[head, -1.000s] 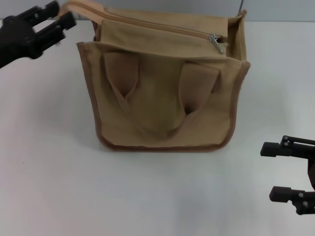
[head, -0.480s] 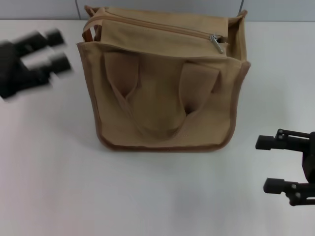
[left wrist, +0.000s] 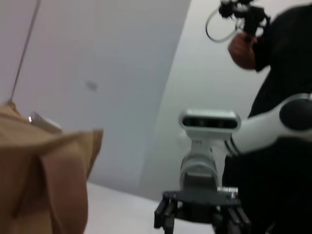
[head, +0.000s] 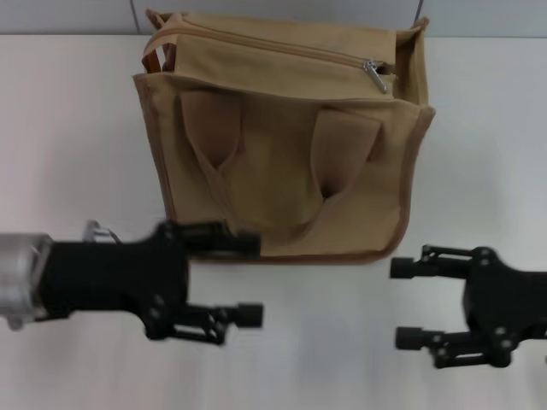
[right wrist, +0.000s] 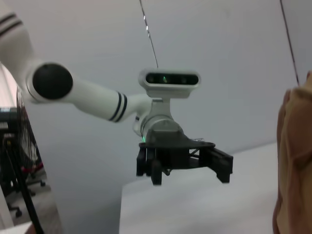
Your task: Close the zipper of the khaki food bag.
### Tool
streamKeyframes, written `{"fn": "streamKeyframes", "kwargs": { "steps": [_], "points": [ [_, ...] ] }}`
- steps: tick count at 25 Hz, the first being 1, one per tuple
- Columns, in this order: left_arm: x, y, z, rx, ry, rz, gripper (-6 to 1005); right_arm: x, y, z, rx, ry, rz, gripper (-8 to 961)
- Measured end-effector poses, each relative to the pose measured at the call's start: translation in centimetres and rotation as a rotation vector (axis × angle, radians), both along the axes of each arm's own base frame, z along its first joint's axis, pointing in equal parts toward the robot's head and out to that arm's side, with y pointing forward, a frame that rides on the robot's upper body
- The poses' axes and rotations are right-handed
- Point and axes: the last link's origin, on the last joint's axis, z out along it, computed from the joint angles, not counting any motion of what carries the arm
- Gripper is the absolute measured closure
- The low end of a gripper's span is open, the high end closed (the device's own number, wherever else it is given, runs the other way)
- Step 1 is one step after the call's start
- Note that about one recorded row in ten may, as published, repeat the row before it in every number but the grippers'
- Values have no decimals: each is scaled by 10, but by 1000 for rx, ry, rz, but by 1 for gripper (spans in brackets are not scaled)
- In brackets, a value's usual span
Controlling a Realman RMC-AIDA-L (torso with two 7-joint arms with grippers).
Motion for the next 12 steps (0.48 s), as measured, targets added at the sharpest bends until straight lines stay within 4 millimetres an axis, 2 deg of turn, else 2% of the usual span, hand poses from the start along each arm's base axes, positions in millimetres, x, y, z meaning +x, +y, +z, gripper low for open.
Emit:
{"fn": "streamKeyframes", "kwargs": {
  "steps": [3,4,5,12],
  "points": [
    [-4,-2,-8,11,33,-8,170,3,1,-15,4,-31,4,180],
    [-13,-8,-21,4,83,-1,170,3,1,-18,11,-35,6,180],
    [-15,-9,-24,-3,91,0,170,4,1,-20,16,-35,7,180],
    [-20,-9,-24,9,102,5,171,3,3,-31,32,-37,11,180]
  ]
}}
